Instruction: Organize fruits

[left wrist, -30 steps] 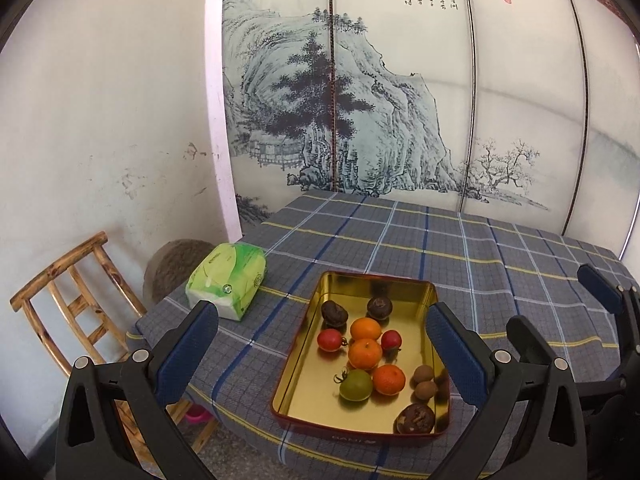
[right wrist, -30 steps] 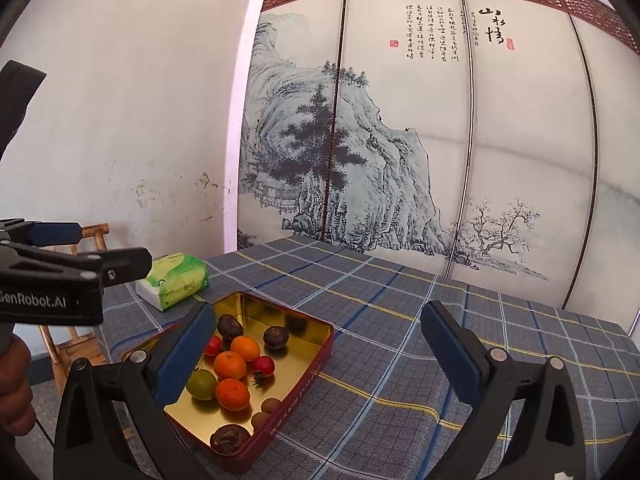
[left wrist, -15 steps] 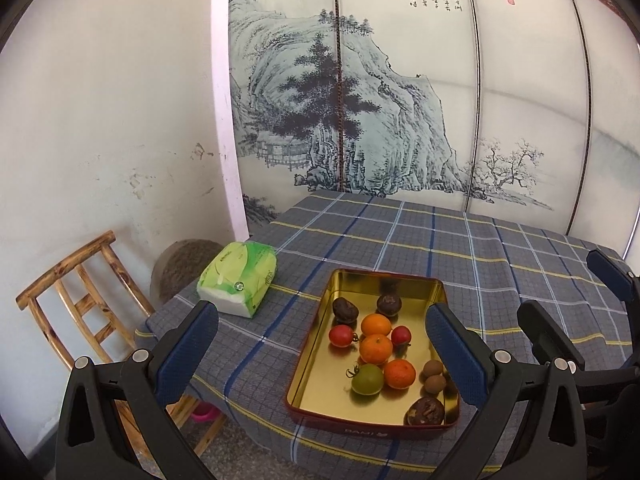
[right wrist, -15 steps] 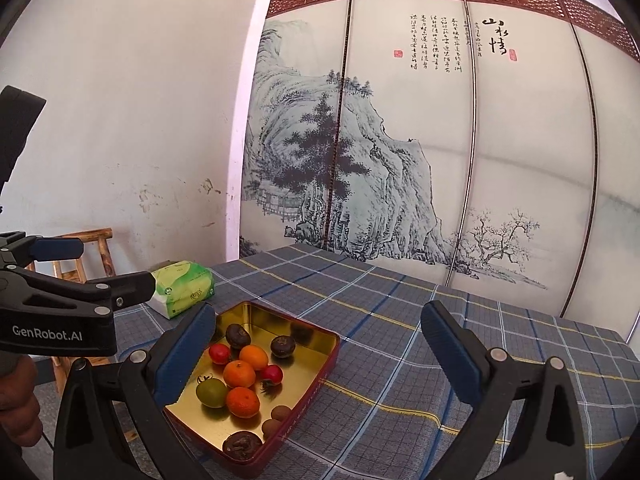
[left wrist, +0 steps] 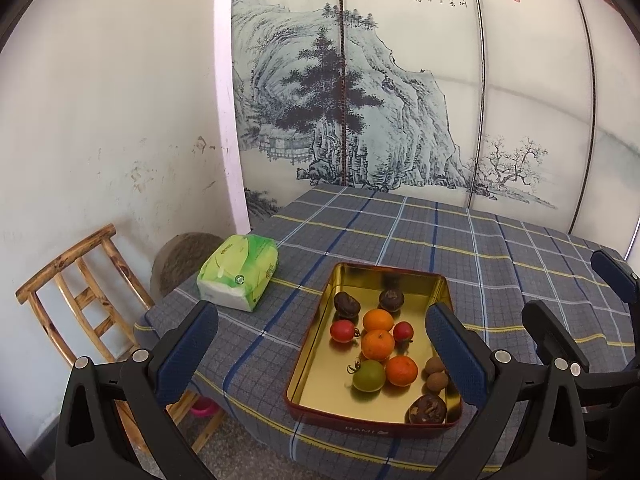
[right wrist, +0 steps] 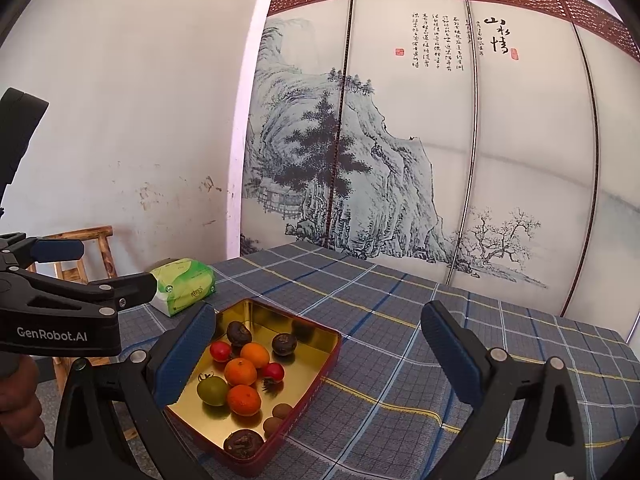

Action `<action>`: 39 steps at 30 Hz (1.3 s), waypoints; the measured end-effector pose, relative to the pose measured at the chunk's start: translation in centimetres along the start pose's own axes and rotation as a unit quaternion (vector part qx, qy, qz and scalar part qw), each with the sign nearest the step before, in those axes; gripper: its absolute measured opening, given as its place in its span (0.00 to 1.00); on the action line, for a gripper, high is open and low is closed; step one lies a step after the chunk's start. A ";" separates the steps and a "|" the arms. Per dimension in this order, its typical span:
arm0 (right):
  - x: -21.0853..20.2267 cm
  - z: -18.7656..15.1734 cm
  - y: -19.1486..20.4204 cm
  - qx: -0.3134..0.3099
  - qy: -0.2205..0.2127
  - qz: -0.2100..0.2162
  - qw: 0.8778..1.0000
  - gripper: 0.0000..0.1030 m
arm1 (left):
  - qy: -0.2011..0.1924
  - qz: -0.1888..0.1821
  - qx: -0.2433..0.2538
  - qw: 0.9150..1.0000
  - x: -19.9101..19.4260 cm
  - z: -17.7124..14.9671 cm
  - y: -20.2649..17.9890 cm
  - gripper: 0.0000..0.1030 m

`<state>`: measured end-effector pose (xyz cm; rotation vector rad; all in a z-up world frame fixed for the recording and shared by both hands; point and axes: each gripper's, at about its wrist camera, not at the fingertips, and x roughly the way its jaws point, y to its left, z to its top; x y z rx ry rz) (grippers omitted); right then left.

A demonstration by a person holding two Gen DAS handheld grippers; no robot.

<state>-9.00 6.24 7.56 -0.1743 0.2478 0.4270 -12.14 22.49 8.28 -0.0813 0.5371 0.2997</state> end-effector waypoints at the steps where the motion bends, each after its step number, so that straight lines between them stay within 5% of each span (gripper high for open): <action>1: 0.0 0.0 0.0 0.000 0.000 0.000 1.000 0.99 | 0.001 0.000 -0.001 1.000 0.0 -0.1 0.0 1.00; 39: 0.8 -1.0 -0.8 0.019 0.025 0.005 1.000 0.99 | 0.011 0.008 0.001 1.000 0.6 -0.5 0.3 1.00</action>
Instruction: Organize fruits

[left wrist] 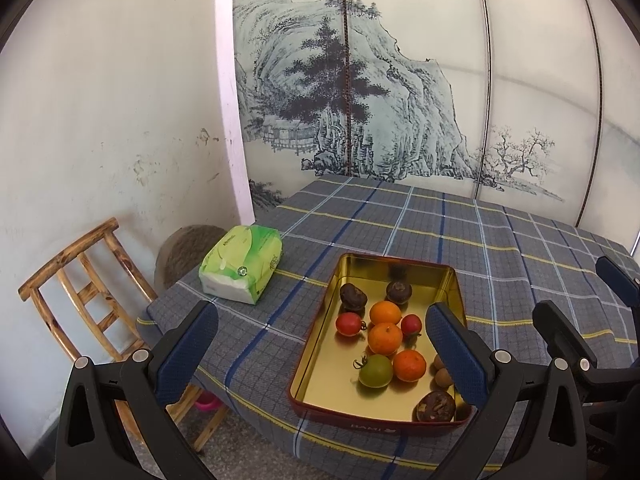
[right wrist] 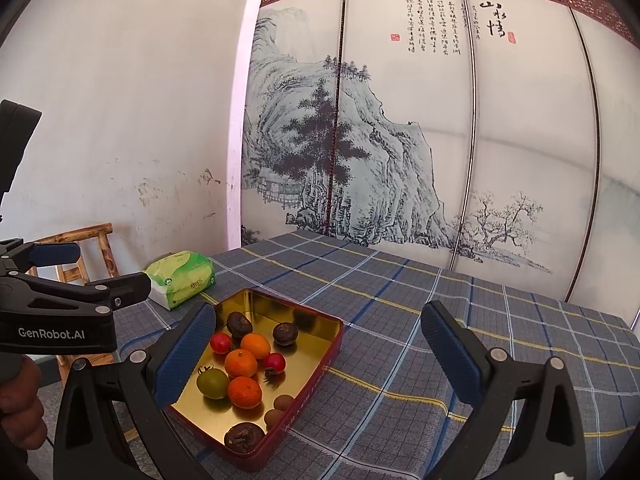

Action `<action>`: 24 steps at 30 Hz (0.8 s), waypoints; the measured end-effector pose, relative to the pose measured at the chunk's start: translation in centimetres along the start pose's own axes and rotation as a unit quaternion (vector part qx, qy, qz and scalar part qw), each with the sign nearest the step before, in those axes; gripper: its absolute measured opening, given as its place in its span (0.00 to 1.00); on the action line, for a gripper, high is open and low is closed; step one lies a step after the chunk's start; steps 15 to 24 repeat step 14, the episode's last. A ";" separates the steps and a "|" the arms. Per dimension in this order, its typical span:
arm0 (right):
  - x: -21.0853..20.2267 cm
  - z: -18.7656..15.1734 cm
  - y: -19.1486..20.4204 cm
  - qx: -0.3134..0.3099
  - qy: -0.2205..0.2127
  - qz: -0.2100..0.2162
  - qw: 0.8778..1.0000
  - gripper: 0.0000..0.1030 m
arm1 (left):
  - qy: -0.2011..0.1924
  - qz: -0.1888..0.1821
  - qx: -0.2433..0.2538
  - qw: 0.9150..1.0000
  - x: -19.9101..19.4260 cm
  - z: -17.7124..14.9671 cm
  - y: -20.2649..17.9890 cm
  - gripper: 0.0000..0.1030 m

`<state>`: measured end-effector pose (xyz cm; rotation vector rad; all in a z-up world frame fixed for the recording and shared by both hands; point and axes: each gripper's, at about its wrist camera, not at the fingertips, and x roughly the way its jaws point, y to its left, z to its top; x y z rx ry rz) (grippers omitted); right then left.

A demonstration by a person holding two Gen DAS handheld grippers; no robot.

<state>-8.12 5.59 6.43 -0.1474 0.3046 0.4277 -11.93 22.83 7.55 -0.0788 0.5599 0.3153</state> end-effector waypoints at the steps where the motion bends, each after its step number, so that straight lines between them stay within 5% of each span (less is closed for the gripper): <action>1: 0.2 -0.1 -0.2 0.003 0.004 0.000 1.000 0.99 | 0.001 0.001 0.001 1.000 0.1 -0.1 0.0 1.00; 7: 2.5 -1.2 -4.7 0.040 0.056 0.006 0.998 0.99 | 0.011 0.002 0.017 1.000 1.7 0.3 -0.7 1.00; 14: 8.1 -6.0 -17.3 0.022 0.224 -0.056 0.973 0.99 | 0.043 0.009 0.030 0.999 3.2 1.5 -1.8 1.00; 24: 8.1 -6.0 -17.3 0.022 0.224 -0.056 0.973 0.99 | 0.043 0.009 0.030 0.999 3.2 1.5 -1.8 1.00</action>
